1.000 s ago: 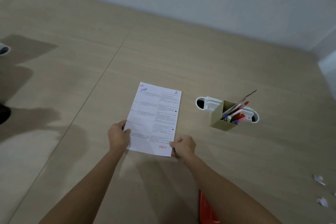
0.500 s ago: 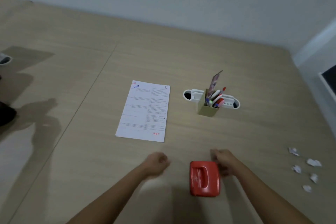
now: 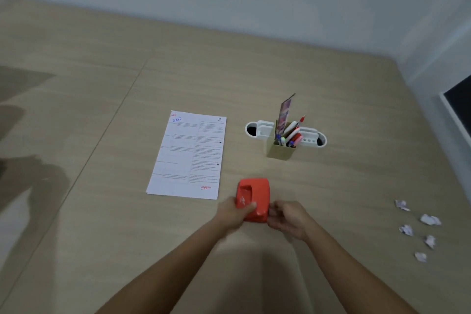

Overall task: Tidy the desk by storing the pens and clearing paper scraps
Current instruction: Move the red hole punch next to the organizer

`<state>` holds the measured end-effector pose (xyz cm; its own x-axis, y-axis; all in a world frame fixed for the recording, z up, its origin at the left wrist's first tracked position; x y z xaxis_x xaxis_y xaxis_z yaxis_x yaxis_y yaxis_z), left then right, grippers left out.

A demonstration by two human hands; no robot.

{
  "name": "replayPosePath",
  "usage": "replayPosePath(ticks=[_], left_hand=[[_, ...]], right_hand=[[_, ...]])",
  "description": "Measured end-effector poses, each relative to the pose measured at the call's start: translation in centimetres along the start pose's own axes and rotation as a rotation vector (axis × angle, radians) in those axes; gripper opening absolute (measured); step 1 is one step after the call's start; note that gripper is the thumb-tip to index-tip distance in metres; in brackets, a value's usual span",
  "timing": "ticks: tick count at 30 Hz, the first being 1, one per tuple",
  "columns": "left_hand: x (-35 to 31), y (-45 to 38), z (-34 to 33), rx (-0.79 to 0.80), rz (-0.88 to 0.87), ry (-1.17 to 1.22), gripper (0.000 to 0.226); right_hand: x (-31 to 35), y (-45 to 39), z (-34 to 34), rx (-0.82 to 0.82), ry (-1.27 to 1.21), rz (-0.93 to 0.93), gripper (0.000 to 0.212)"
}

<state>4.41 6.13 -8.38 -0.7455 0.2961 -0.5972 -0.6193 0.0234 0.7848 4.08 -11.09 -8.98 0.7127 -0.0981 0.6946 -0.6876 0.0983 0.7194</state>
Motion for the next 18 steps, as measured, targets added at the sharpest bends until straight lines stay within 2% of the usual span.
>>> replayPosePath(ticks=[2,6,14,16,18], left_hand=[[-2.4,-1.7,1.5,-0.103,-0.029,-0.034,0.046],[-7.0,-4.7,3.4,-0.187,-0.051,-0.066,0.049],[-10.7,-8.8,4.7,-0.231,-0.022,-0.169,0.061],[-10.6,-8.4,4.9,-0.285,-0.018,-0.194,0.06],[-10.2,-7.1,4.8,-0.423,-0.029,-0.238,0.059]], right_hand=[[1.8,-2.2,-1.5,-0.049,-0.078,0.124,0.033],[4.5,-5.6,-3.9,-0.074,-0.051,0.261,0.033],[6.8,-9.5,-5.2,-0.025,0.145,0.382,0.033],[6.7,-8.9,-5.3,0.038,0.225,0.394,0.03],[6.0,-7.9,-4.3,0.075,0.302,0.397,0.03]])
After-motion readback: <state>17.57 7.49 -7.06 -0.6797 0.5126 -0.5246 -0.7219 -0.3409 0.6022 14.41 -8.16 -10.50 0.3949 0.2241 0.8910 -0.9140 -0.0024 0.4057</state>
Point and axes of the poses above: each hand's wrist, its own y-axis away from the middle knuckle, its own z-axis out of the back of the hand, x = y × z, the point moved 6 cm from there along -y, towards the middle knuckle, and after that the axes turned 10 degrees about z, right-handed, at the moved point
